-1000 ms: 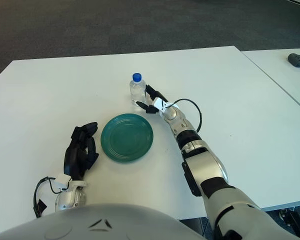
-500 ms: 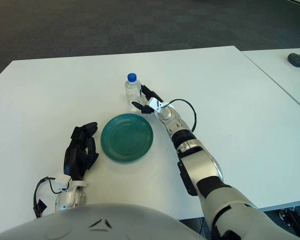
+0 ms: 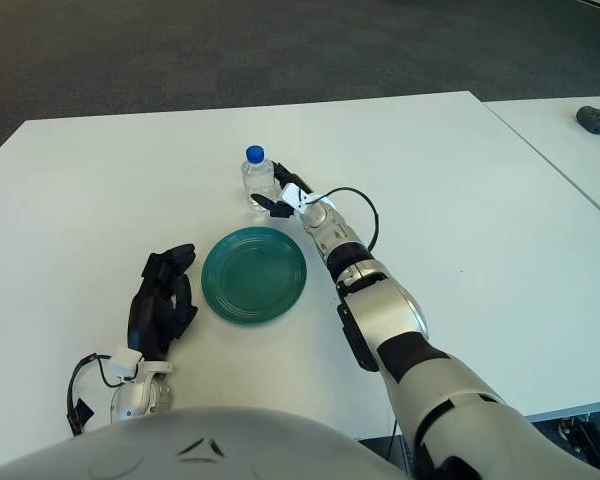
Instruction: Put the bottle into the plate.
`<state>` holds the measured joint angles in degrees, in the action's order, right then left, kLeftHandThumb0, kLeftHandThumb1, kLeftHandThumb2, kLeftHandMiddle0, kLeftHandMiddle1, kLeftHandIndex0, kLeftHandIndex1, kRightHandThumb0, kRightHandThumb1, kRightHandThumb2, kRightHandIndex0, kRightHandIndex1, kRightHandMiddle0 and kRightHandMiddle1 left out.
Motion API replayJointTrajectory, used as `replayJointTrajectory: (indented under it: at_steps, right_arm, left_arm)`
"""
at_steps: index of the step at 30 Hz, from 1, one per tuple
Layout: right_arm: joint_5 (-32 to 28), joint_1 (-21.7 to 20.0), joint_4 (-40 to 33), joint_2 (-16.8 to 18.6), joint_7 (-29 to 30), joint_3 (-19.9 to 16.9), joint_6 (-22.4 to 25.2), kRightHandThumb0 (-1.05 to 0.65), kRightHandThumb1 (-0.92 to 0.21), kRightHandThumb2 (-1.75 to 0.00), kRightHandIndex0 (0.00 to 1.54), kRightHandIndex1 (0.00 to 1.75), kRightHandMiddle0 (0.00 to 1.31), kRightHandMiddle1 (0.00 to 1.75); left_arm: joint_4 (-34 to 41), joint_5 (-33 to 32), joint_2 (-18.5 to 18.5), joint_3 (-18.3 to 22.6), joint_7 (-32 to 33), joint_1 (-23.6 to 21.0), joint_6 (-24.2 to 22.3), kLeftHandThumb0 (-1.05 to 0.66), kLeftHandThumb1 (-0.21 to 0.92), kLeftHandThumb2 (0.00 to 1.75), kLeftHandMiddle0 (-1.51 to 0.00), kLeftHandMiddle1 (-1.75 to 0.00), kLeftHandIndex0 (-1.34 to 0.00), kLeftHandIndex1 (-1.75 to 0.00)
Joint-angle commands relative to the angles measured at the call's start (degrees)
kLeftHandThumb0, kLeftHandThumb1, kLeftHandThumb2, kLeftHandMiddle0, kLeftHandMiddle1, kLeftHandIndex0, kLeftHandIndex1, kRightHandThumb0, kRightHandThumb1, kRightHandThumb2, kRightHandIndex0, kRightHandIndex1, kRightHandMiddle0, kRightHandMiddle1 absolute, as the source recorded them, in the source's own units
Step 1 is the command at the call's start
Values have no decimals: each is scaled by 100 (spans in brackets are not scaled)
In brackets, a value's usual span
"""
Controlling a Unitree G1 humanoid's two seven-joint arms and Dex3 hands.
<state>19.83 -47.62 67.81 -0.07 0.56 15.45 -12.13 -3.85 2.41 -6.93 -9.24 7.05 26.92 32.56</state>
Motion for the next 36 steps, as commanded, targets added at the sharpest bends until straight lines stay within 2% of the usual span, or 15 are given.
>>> replayJointTrajectory:
  at_steps: [1, 2, 3, 4, 5, 8, 9, 10, 12, 13, 16, 25, 36]
  right_arm:
    - [113, -270, 161, 174, 529, 12, 136, -105, -92, -50, 27, 57, 1, 74]
    - [118, -253, 162, 243, 763, -7, 160, -105, -92, -47, 26, 89, 1, 99]
    - [120, -242, 164, 291, 923, -18, 171, -100, -90, -45, 31, 106, 9, 114]
    - [95, -207, 159, 349, 1076, -50, 149, -92, -88, -38, 39, 131, 22, 136]
    - [75, -183, 158, 383, 1176, -70, 130, -84, -86, -32, 50, 147, 34, 150]
    - [-17, -135, 158, 456, 1325, -147, 76, -72, -83, -25, 67, 165, 50, 167]
    - [-61, -108, 144, 488, 1395, -188, 44, -72, -83, -25, 67, 165, 50, 167]
    - [-89, -90, 135, 509, 1445, -214, 21, -60, -60, -74, 76, 170, 55, 169]
    - [-104, -72, 119, 533, 1550, -233, -5, -54, -46, -101, 82, 172, 58, 172]
    - [-104, -74, 123, 532, 1570, -235, -9, -52, -41, -112, 85, 173, 59, 173]
    - [-168, -51, 72, 576, 1662, -312, 7, -50, -32, -127, 91, 174, 62, 174]
    - [-335, 9, 22, 573, 1508, -501, -76, -51, -24, -141, 111, 175, 68, 175]
    - [-384, 142, -70, 507, 1518, -581, -245, -52, -19, -147, 118, 175, 71, 175]
  left_arm:
    - [-1026, -52, -276, -93, 30, 140, -5, -74, 92, 67, -57, -87, -23, -107]
    - [-1037, -48, -281, -98, 32, 136, 25, -74, 92, 66, -57, -87, -23, -107]
    - [-1044, -46, -284, -102, 32, 134, 46, -74, 92, 66, -57, -87, -23, -107]
    - [-1049, -39, -282, -112, 27, 135, 69, -74, 92, 66, -58, -87, -23, -107]
    - [-1056, -30, -285, -122, 27, 135, 86, -73, 92, 65, -58, -87, -24, -107]
    - [-1063, -1, -303, -144, 45, 126, 117, -73, 92, 65, -59, -88, -25, -108]
    - [-1057, 7, -316, -150, 59, 133, 137, -73, 92, 65, -59, -88, -25, -108]
    - [-1054, 11, -325, -153, 68, 140, 152, -72, 92, 65, -59, -88, -26, -108]
    - [-1058, 15, -350, -155, 90, 137, 167, -71, 92, 65, -60, -88, -27, -109]
    - [-1066, 20, -359, -157, 99, 128, 167, -71, 92, 65, -60, -89, -27, -109]
    - [-1066, -33, -393, -152, 97, 130, 170, -70, 92, 65, -60, -89, -27, -108]
    - [-1094, -67, -463, -138, 156, 90, 175, -69, 92, 63, -61, -90, -27, -109]
    - [-1136, -99, -517, -154, 221, 15, 164, -66, 92, 63, -61, -90, -27, -108]
